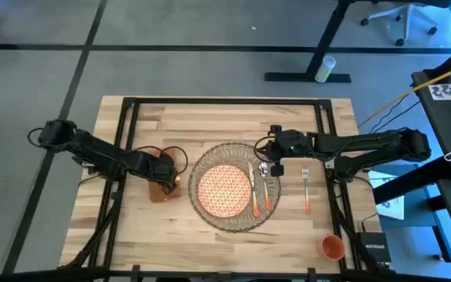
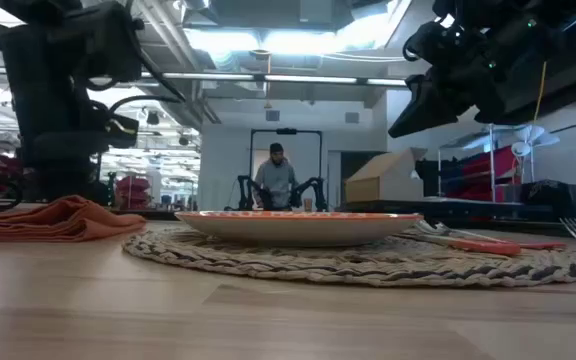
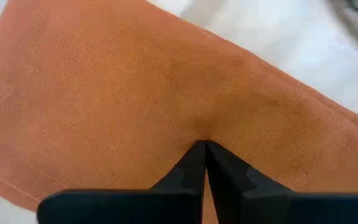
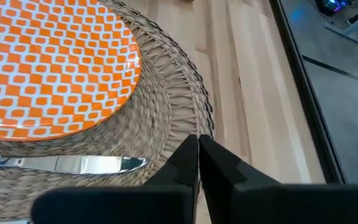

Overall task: Set table place
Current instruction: Move the orange table napkin beside the brown woven placemat

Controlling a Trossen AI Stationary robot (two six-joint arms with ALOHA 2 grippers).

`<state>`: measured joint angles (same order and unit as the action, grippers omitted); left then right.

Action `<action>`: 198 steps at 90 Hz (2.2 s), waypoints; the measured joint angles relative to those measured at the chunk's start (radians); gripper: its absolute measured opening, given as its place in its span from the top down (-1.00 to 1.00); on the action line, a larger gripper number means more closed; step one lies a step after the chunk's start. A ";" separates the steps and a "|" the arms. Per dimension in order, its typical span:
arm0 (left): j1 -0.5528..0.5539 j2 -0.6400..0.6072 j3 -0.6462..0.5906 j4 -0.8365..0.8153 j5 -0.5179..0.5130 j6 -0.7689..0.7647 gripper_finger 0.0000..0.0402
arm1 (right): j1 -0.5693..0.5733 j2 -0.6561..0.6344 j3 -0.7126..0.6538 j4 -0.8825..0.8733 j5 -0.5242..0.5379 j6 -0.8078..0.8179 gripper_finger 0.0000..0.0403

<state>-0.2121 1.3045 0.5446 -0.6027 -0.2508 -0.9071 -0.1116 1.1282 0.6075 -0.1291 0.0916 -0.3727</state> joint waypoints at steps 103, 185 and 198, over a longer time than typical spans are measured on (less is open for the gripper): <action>-0.083 0.090 0.141 -0.004 -0.015 0.122 1.00 | 0.001 0.000 0.000 0.000 -0.007 0.000 1.00; -0.012 0.093 0.084 -0.144 -0.105 0.041 1.00 | 0.000 0.000 0.000 0.000 -0.007 0.000 1.00; -0.013 0.092 0.084 -0.145 -0.105 0.020 1.00 | 0.000 0.000 0.000 0.000 -0.007 0.000 1.00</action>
<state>-0.2252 1.3960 0.6281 -0.7475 -0.3561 -0.8875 -0.1112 1.1278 0.6075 -0.1291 0.0849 -0.3725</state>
